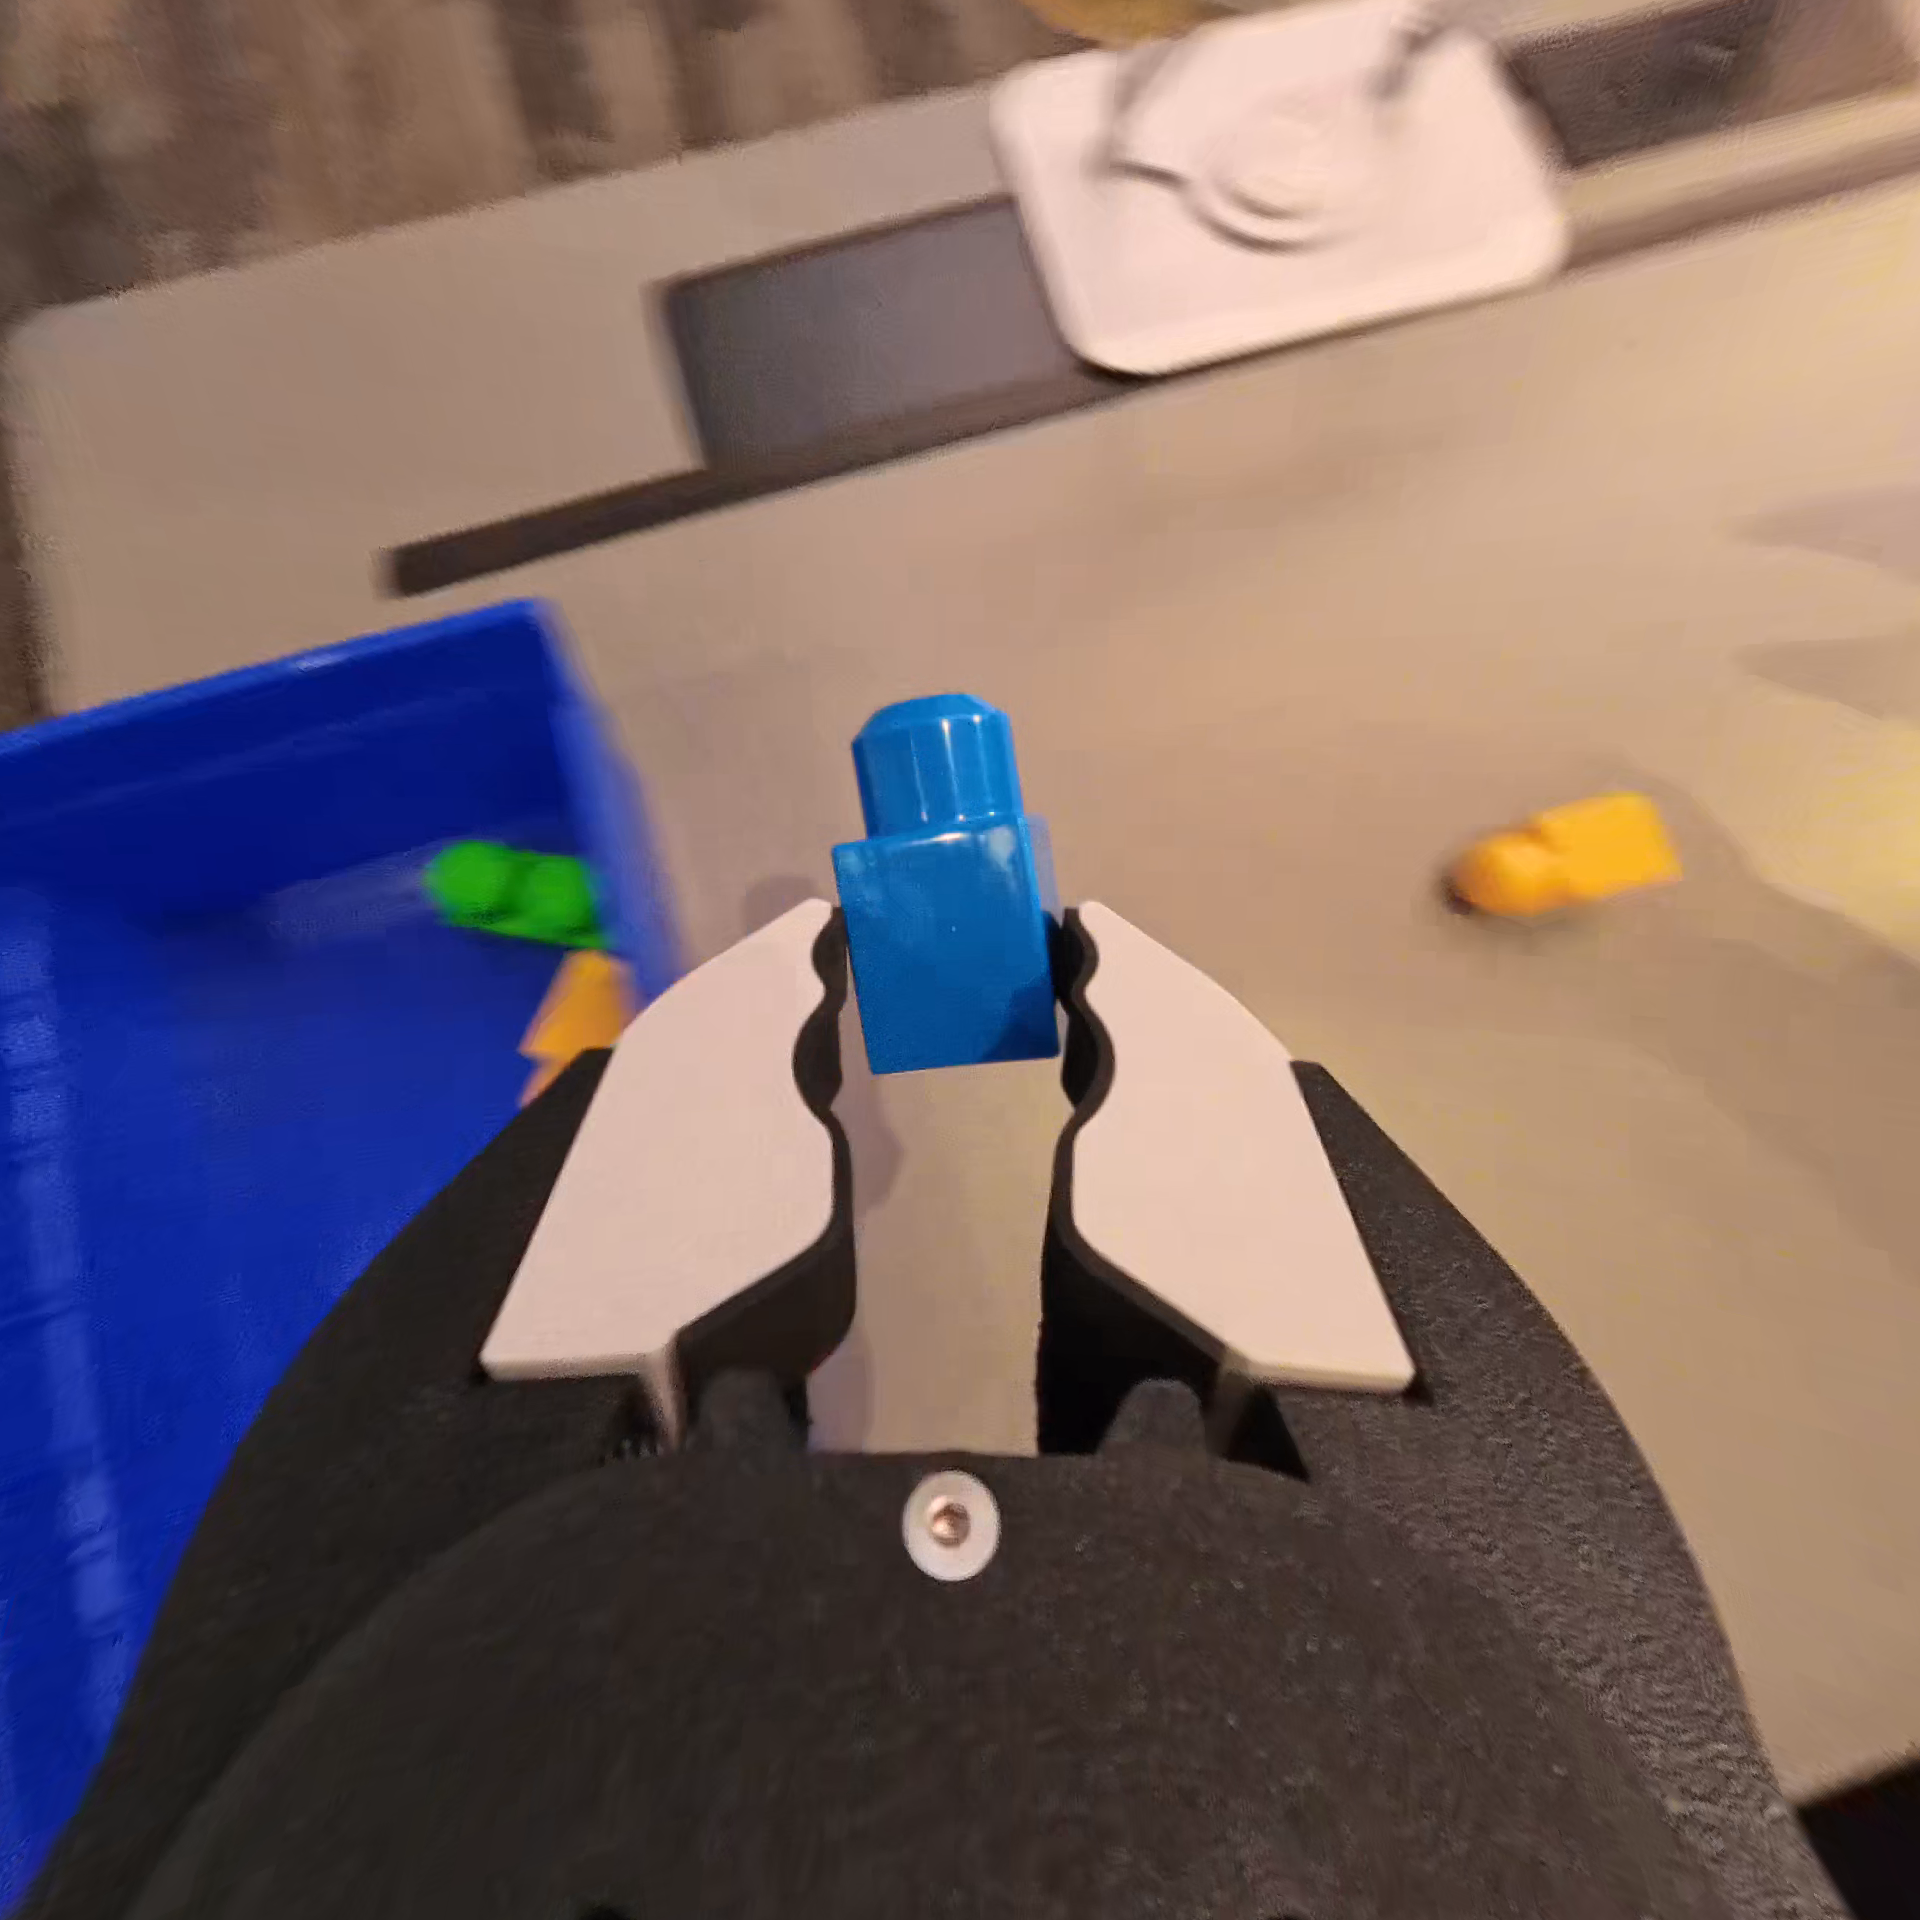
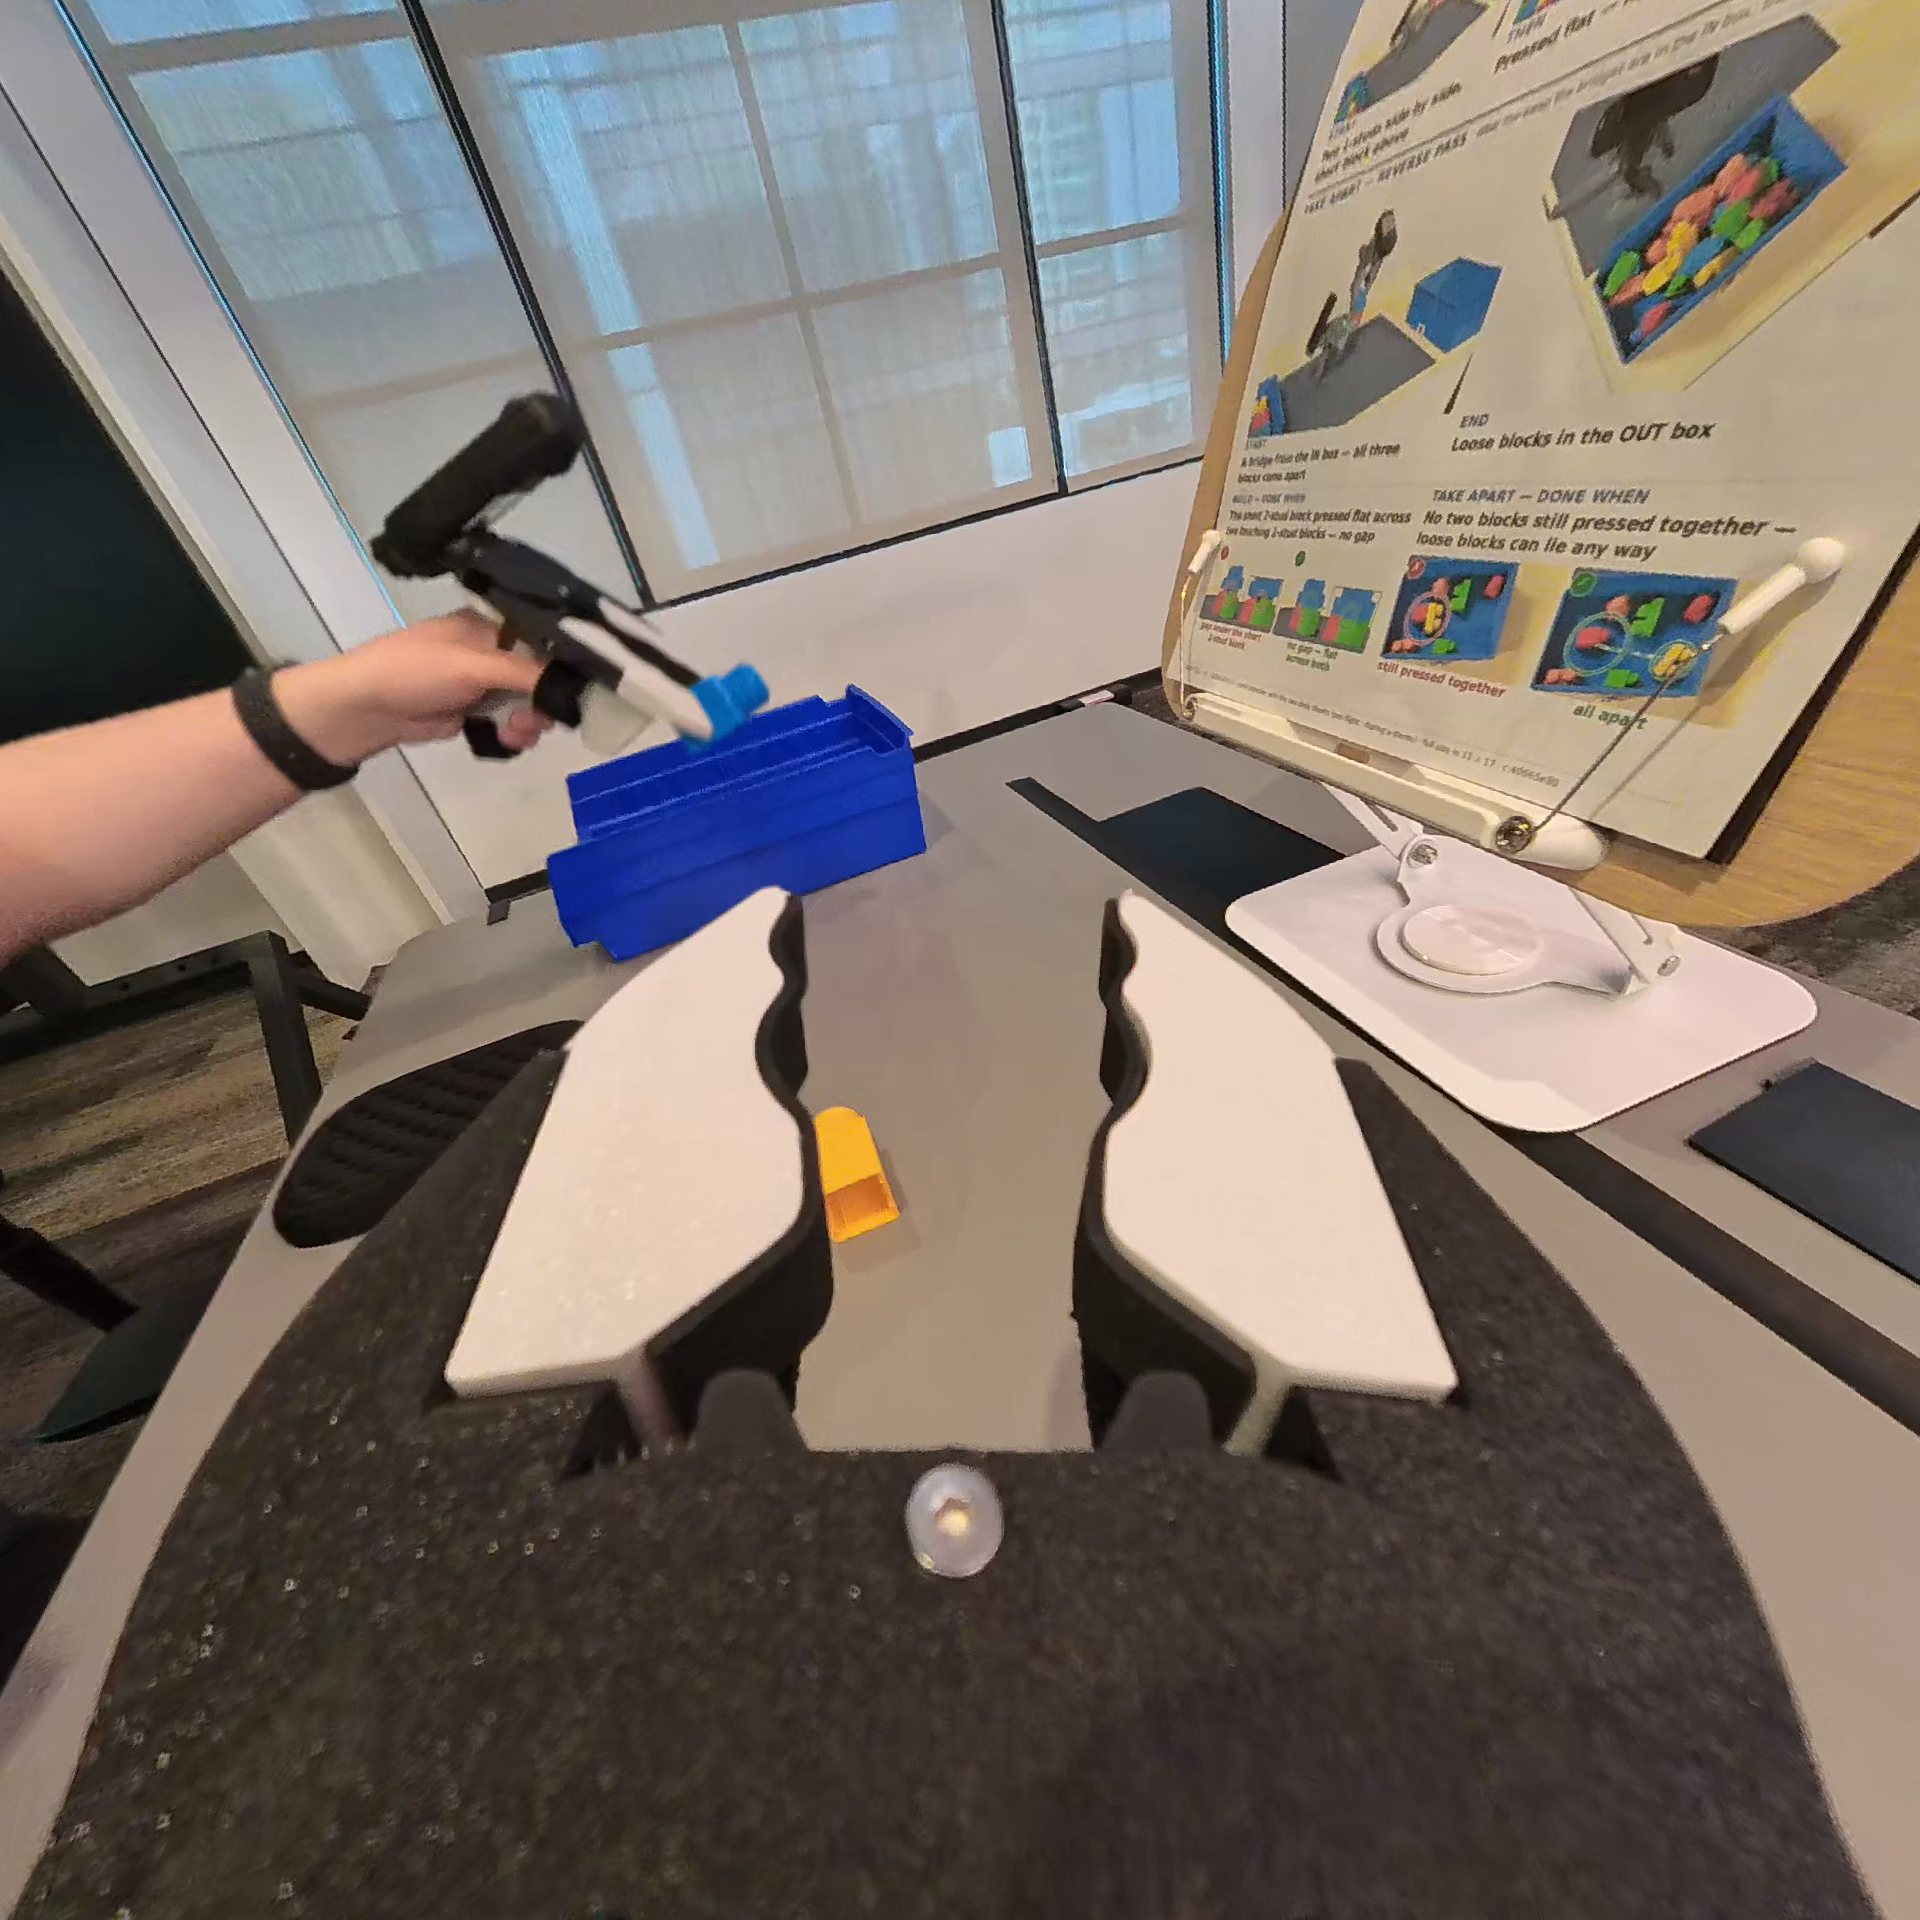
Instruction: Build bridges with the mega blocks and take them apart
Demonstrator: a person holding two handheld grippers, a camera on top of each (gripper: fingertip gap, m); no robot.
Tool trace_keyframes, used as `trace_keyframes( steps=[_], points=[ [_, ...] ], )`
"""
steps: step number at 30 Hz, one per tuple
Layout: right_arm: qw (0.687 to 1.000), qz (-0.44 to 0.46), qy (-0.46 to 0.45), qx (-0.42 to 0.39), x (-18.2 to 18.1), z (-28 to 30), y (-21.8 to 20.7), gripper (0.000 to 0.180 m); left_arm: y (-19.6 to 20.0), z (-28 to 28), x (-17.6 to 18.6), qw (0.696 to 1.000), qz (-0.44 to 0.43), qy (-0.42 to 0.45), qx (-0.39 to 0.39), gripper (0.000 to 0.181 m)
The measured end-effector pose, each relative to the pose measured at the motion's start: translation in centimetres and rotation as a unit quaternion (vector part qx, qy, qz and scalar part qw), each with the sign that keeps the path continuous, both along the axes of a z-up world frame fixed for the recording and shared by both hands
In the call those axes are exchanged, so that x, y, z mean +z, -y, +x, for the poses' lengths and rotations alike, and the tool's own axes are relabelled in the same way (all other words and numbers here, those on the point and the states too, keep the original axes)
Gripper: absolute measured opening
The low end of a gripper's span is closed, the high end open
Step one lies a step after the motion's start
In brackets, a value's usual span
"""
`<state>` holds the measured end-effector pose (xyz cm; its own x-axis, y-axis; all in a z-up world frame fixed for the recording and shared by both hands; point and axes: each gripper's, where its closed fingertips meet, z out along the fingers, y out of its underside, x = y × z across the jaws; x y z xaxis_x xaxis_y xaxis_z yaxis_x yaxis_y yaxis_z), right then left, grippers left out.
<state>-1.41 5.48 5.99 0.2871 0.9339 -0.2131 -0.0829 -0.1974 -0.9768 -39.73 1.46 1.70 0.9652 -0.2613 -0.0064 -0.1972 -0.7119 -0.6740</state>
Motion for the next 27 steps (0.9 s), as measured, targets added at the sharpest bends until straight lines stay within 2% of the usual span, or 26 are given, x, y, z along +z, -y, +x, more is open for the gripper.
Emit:
trace_keyframes(
  steps=[5, 10, 16, 21, 27],
  points=[
    [1.000, 0.006, -0.020, 0.005, 0.9, 0.6, 0.5, 0.054, 4.9, 12.5, -5.3, 0.995, -0.016, 0.010, -0.101, 0.039],
    [1.000, 0.004, -0.020, 0.002, 0.6, 1.0, 0.3, 0.054, 9.0, 20.3, -11.7, 0.984, -0.071, 0.007, -0.161, 0.039],
    [1.000, -0.001, -0.007, 0.005, -0.2, 0.8, 0.2, 0.054, 8.2, 19.9, -15.1, 0.985, -0.084, -0.073, -0.134, 0.038],
    [1.000, 0.004, 0.014, 0.017, -0.8, -0.2, 0.3, 0.054, 8.1, 19.4, -15.8, 0.987, -0.120, -0.033, -0.100, 0.038],
    [0.998, -0.002, 0.042, 0.038, -1.9, -1.8, 0.6, 0.054, 7.0, 18.4, -15.9, 0.991, -0.122, -0.007, -0.053, 0.038]
  ],
)
